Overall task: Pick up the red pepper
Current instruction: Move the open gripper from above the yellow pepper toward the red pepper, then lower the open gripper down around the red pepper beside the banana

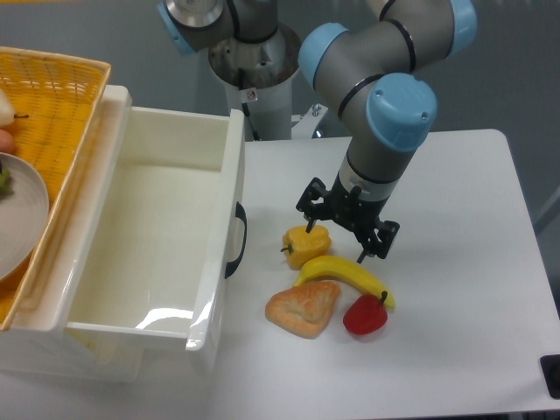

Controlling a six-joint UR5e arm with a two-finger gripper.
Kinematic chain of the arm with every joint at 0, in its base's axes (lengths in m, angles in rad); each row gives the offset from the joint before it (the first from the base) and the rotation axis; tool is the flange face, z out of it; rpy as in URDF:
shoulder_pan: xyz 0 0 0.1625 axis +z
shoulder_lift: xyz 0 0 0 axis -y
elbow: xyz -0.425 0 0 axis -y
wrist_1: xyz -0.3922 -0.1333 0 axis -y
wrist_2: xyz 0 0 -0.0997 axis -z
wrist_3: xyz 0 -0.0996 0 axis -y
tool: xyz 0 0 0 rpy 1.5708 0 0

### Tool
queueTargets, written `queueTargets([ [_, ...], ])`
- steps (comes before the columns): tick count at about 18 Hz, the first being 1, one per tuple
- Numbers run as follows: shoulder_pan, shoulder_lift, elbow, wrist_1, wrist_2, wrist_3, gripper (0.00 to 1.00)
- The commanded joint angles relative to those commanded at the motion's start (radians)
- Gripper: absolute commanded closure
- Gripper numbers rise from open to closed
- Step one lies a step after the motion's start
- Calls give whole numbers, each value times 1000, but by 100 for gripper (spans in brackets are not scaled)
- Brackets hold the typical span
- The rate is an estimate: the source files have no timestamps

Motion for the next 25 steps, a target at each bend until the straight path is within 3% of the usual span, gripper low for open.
queueTargets([
  [11, -6, -25, -23, 32, 89, 171, 0],
  [13, -21, -34, -28, 89, 121, 166, 0],
  [25, -49, -112, -29, 232, 184, 129, 0],
])
